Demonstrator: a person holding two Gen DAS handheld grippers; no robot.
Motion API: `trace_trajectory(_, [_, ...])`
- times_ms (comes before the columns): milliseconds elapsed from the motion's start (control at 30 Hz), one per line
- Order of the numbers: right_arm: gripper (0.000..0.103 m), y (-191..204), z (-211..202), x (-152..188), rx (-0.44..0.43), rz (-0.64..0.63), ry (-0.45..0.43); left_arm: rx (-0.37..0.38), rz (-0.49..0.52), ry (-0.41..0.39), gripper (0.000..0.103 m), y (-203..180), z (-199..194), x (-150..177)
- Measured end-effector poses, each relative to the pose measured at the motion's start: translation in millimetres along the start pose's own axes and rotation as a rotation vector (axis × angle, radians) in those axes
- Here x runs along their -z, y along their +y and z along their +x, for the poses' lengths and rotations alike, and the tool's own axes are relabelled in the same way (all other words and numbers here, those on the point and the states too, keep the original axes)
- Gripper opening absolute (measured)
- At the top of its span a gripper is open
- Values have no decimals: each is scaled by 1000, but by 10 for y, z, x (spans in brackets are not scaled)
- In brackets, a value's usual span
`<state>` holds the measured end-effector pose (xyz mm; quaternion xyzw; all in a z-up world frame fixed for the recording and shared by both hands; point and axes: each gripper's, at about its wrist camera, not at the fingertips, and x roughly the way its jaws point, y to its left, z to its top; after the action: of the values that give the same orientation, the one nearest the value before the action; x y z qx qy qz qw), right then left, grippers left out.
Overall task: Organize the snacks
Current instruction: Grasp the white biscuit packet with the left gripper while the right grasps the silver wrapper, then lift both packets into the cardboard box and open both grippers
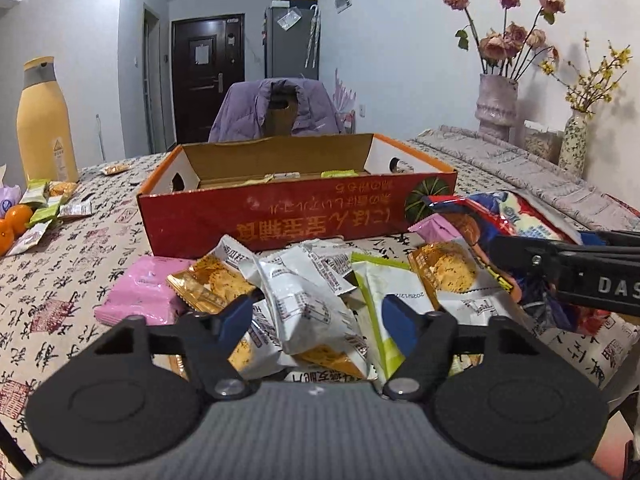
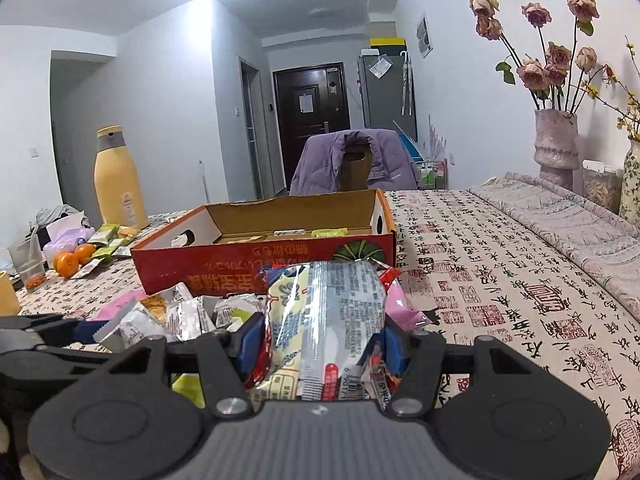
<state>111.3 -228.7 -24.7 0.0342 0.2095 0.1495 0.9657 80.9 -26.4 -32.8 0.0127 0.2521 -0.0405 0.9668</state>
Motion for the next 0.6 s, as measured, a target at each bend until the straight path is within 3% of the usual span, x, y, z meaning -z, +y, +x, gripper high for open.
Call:
trace_trajectory(233, [58,23,-2,14,-6,-7,5,33,-36,20,43,33,51,29])
trace_trajectory(600, [58,58,-1,18,-12,-17,8,51,-44,-15,37,41,-40,-5])
